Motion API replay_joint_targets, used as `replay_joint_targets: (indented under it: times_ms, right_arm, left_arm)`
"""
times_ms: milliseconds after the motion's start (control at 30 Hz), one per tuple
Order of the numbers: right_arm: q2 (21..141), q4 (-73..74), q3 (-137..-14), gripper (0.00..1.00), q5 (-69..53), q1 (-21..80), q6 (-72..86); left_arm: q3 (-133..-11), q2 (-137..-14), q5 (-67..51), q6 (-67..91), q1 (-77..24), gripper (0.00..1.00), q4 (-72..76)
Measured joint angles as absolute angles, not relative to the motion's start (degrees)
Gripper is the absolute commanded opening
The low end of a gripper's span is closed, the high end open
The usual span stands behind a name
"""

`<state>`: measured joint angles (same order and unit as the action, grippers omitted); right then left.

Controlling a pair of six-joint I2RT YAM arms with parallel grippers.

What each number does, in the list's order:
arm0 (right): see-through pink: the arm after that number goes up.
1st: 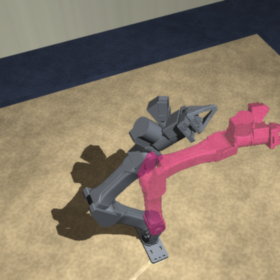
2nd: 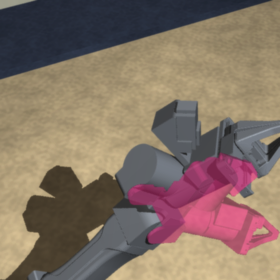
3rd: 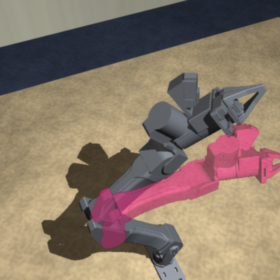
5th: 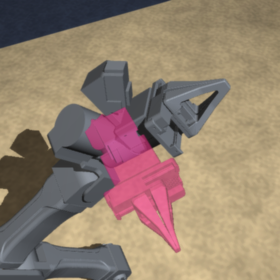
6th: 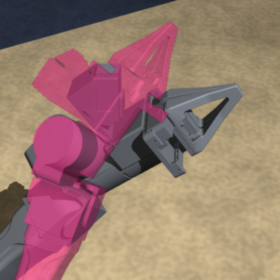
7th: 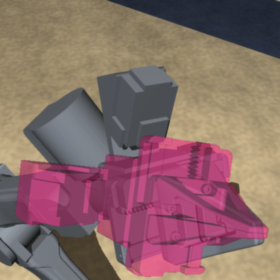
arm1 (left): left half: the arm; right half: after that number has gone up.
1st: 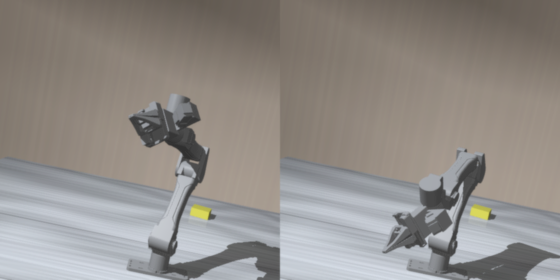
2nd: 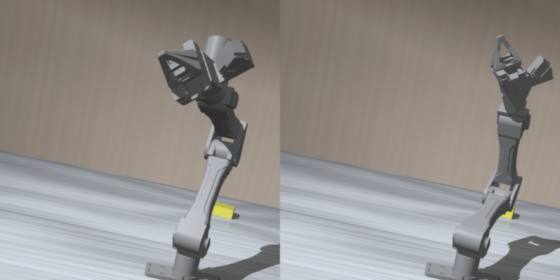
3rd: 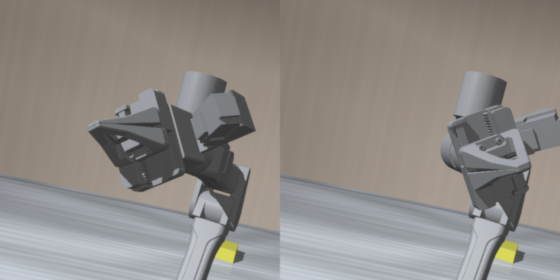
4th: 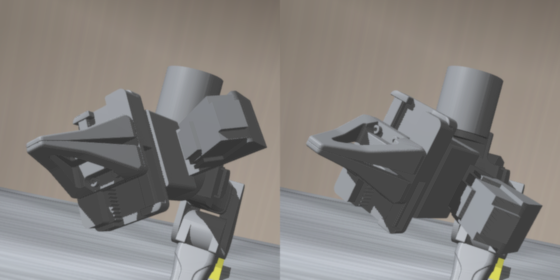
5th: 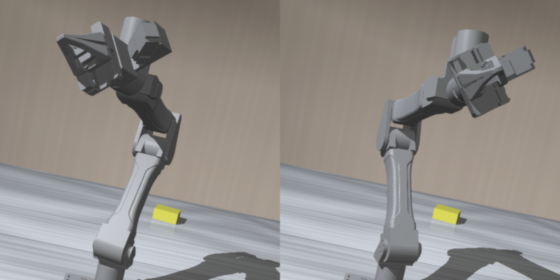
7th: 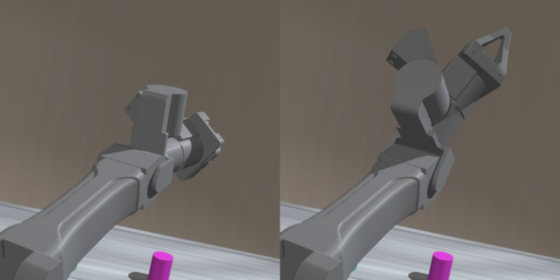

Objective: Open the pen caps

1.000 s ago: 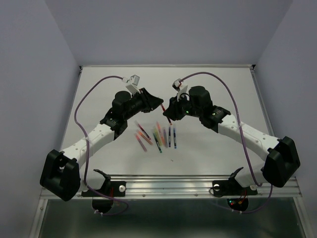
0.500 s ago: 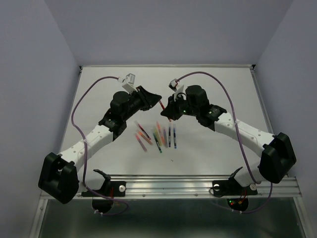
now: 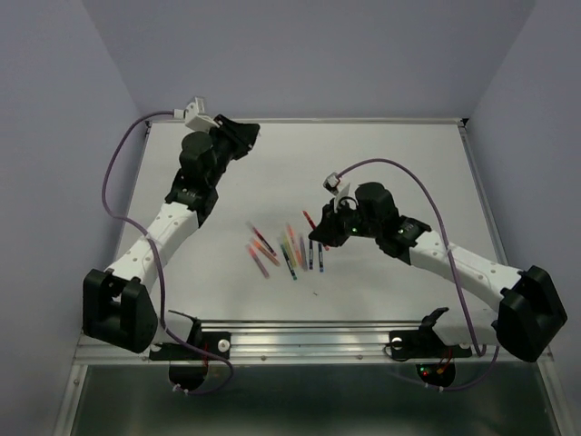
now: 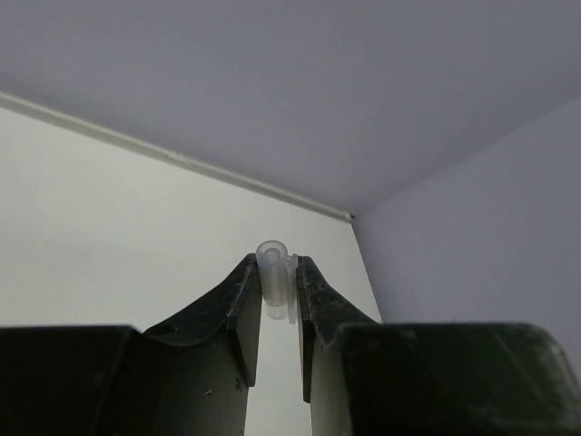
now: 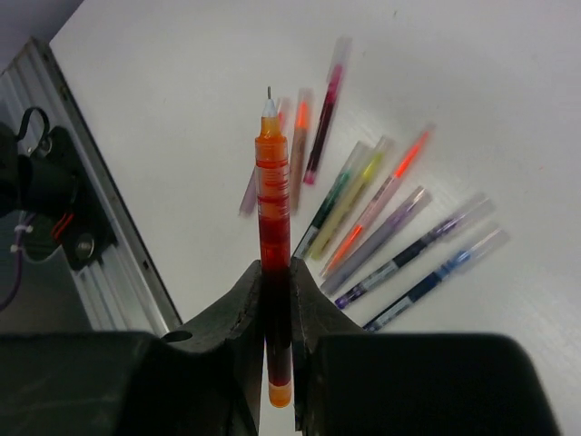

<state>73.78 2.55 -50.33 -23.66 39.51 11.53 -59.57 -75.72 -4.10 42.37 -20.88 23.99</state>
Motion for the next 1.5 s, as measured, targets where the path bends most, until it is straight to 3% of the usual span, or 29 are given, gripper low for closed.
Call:
replay_joint_targets:
  times_ms: [133, 300, 633, 1067, 1333, 1500]
  right_arm:
    - [69.73, 4.47, -45.69, 0.01, -24.45, 40.16, 13.61]
    - [69.45, 7.20, -46.00, 0.01, -12.64, 39.11, 16.80]
    - [90.24, 12.27, -56.64, 0.03, 9.41, 23.94, 19.20]
    - [106.15, 14.59, -66.24, 0.11, 16.56, 15.33, 13.47]
    - [109.16, 14.44, -68.97, 0.26, 17.15, 15.42, 11.14]
    - [109.19, 14.37, -68.97, 0.45, 17.43, 15.38, 11.11]
  left_arm:
    - [-62.37, -77.38, -2.68, 41.63, -16.14, 0.00, 24.16]
    - [-62.76, -78.65, 0.36, 39.83, -15.14, 0.00, 18.50]
    - [-62.85, -88.36, 9.34, 35.86, -11.62, 0.00, 1.45]
    - [-72.88, -107.28, 14.39, 31.35, -8.80, 0.00, -10.26]
    - [-77.08, -112.71, 15.51, 29.71, -8.14, 0.00, -13.17]
    - [-77.76, -113.54, 15.46, 29.34, -8.14, 0.24, -14.90]
